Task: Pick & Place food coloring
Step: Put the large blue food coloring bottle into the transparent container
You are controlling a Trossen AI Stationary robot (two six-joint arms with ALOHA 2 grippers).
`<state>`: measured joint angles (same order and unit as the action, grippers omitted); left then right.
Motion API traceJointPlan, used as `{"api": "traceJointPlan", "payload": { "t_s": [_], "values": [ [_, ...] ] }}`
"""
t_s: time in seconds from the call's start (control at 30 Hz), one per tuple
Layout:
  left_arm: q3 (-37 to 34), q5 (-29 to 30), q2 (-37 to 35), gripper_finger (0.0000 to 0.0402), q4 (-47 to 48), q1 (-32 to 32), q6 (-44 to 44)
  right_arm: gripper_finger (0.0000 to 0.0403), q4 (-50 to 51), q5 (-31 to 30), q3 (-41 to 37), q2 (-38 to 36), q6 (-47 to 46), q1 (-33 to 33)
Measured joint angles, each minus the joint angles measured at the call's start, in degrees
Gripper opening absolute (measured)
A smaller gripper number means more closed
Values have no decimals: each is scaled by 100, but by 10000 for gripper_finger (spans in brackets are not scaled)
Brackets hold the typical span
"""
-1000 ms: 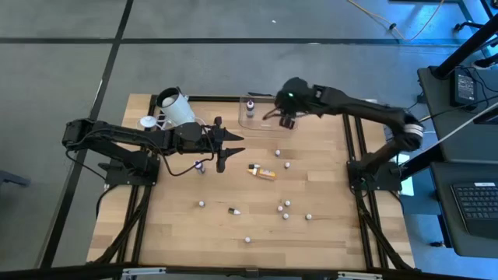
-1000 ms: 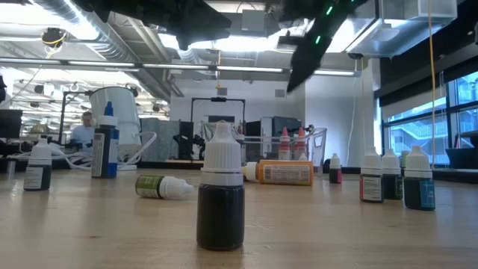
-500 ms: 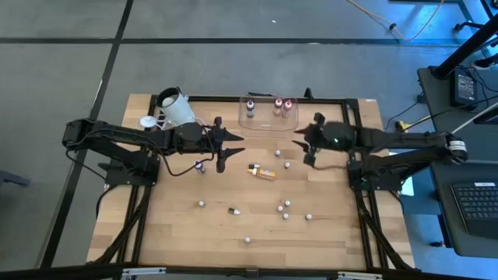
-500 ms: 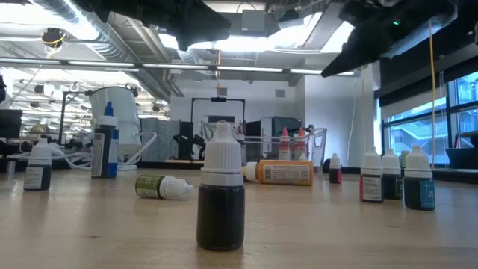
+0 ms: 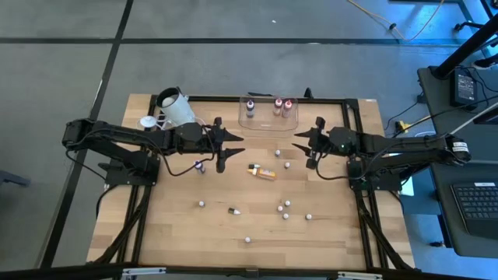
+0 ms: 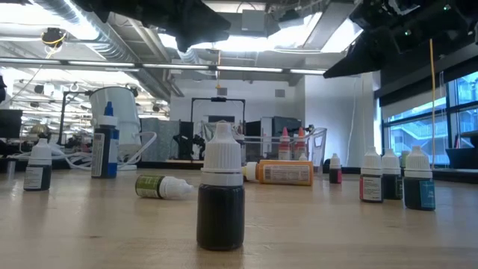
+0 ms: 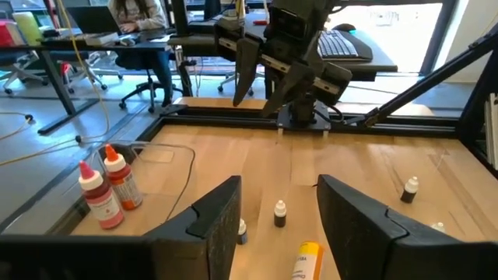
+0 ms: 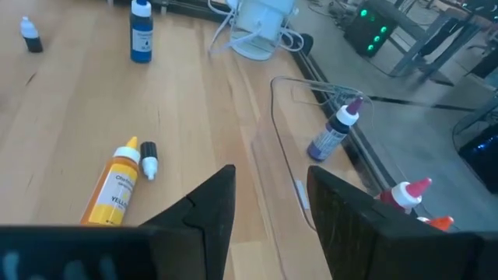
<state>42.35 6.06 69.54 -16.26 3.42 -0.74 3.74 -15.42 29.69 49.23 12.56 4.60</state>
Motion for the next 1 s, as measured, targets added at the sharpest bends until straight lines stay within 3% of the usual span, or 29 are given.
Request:
{"api": "traceJointPlan", "payload": {
  "t_s": [0.07, 0.17, 0.33, 0.5, 0.7, 1.0],
  "values": [
    [59, -290, 0, 162, 302, 2, -6, 163, -9, 0, 0, 0, -4, 0],
    [396, -608, 0, 162, 1518, -6, -289, 163, -5, 0, 0, 0, -4, 0],
    [1070, -278, 0, 165, 3962, 1, -1671, 163, -8, 0, 0, 0, -4, 2],
    [1180, -100, 0, 165, 5447, 0, -2973, 163, -5, 0, 0, 0, -4, 2],
    [1143, 93, 0, 162, 6294, 0, -3921, 163, -8, 0, 0, 2, -7, 2],
    [1143, 589, 0, 167, 6317, 0, -3619, 163, -5, 1, 0, 2, -7, 4]
  ]
}}
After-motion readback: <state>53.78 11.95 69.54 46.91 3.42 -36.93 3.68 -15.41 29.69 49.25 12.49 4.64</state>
